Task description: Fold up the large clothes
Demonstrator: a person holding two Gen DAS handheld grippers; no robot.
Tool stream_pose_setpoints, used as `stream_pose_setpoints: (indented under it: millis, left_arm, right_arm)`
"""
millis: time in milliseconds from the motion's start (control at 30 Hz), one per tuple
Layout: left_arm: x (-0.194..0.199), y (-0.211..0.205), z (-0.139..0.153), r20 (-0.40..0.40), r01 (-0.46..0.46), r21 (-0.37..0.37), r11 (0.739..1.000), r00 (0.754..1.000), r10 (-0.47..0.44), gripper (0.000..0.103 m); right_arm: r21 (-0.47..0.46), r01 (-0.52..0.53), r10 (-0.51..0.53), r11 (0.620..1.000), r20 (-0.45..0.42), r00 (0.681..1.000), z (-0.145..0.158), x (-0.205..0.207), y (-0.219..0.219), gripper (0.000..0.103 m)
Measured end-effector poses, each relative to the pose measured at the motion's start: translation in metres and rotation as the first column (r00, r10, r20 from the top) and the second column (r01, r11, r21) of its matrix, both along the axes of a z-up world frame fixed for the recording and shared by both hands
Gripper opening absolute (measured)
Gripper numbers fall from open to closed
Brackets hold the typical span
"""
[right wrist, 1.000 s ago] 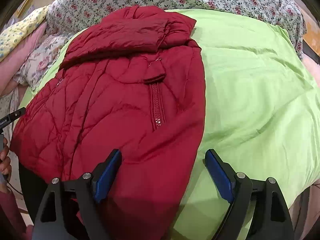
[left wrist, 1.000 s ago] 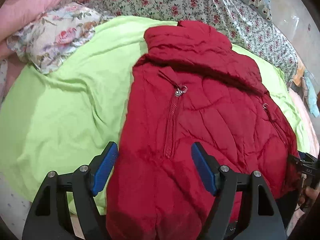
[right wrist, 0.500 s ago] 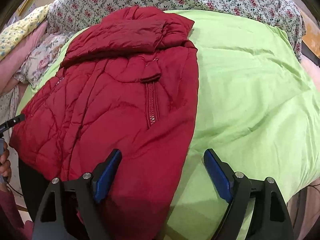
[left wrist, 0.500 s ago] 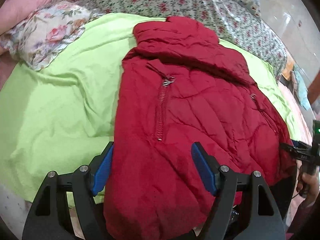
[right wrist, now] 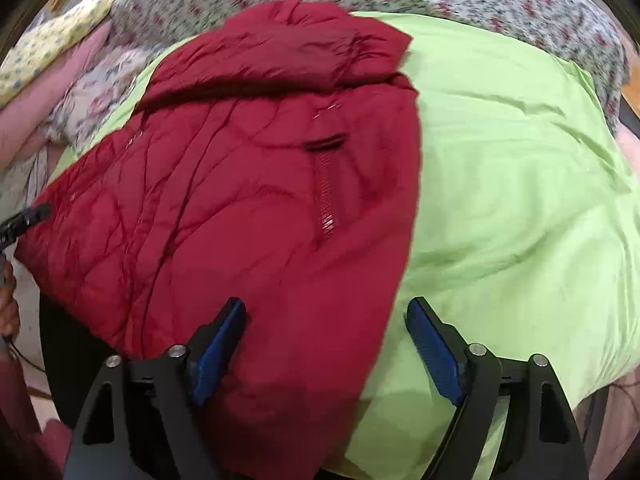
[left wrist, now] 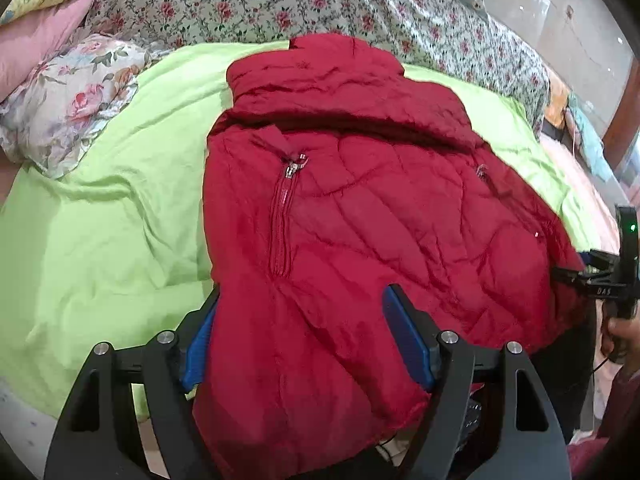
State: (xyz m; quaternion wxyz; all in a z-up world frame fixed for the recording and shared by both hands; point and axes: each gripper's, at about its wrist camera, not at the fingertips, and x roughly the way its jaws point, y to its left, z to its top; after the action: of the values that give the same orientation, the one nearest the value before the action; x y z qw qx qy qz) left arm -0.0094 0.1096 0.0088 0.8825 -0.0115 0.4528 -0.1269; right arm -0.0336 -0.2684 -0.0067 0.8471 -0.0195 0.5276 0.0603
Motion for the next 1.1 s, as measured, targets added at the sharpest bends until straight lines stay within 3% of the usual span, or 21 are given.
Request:
stream_pose_setpoints:
  millis: [267, 400, 533, 600, 700, 767, 833, 900, 933, 1033, 1067, 1100]
  left_arm:
    - [-0.008, 0.008, -0.011, -0.031, 0.004, -0.017, 1.000, 0.999, -0.005, 0.073]
    - [-0.009, 0.008, -0.001, 0.006, 0.015, -0.041, 0.999, 1.000, -0.015, 0.029]
    - [-0.006, 0.014, 0.003, 0.014, 0.004, -0.099, 0.995, 1.000, -0.003, 0.017]
    - [-0.006, 0.015, 0.004, 0.021, 0.009, -0.102, 0.995, 1.000, -0.006, 0.017]
    - [-0.006, 0.010, -0.004, -0.002, 0.019, -0.002, 1.000, 1.000, -0.019, 0.019]
    - [-0.006, 0.014, -0.008, -0.023, 0.009, 0.011, 1.000, 1.000, -0.009, 0.021]
    - [-0.007, 0.020, -0.010, -0.037, -0.002, -0.003, 1.000, 0.999, 0.002, 0.034]
    - [-0.008, 0.024, -0.013, -0.056, -0.019, 0.004, 1.000, 0.998, 0.019, 0.056]
    - [-0.009, 0.025, -0.015, -0.063, -0.028, 0.024, 0.999, 0.998, 0.030, 0.058]
    - [-0.013, 0.028, -0.019, -0.073, -0.011, 0.017, 1.000, 0.997, 0.012, 0.058]
    - [-0.015, 0.027, -0.019, -0.072, 0.000, 0.009, 1.000, 0.997, 0.000, 0.055]
    - [-0.016, 0.024, -0.018, -0.065, 0.014, 0.007, 1.000, 0.998, -0.013, 0.044]
  right_arm:
    - [0.111, -0.029, 0.026, 0.993, 0.035, 0.999, 0.005, -0.006, -0.007, 0.048]
    - [0.147, -0.040, 0.029, 0.988, 0.075, 0.997, 0.011, -0.006, -0.004, 0.041]
    - [0.221, -0.038, 0.011, 0.975, 0.124, 0.992, 0.020, -0.009, -0.011, 0.036]
    - [0.259, -0.032, -0.006, 0.965, 0.144, 0.990, 0.024, -0.010, -0.016, 0.033]
    - [0.275, -0.021, -0.014, 0.961, 0.124, 0.992, 0.024, -0.009, -0.020, 0.033]
    - [0.254, -0.017, -0.012, 0.967, 0.111, 0.994, 0.021, -0.007, -0.020, 0.033]
    - [0.248, -0.012, -0.014, 0.969, 0.103, 0.995, 0.020, -0.008, -0.019, 0.037]
    - [0.244, -0.008, -0.017, 0.970, 0.100, 0.995, 0.019, -0.008, -0.019, 0.039]
    - [0.234, -0.008, -0.015, 0.972, 0.097, 0.995, 0.019, -0.008, -0.018, 0.039]
    - [0.188, -0.019, 0.001, 0.982, 0.094, 0.996, 0.021, -0.010, -0.014, 0.040]
    - [0.179, -0.024, 0.007, 0.983, 0.095, 0.995, 0.021, -0.010, -0.013, 0.040]
    - [0.171, -0.027, 0.011, 0.985, 0.093, 0.996, 0.020, -0.010, -0.012, 0.040]
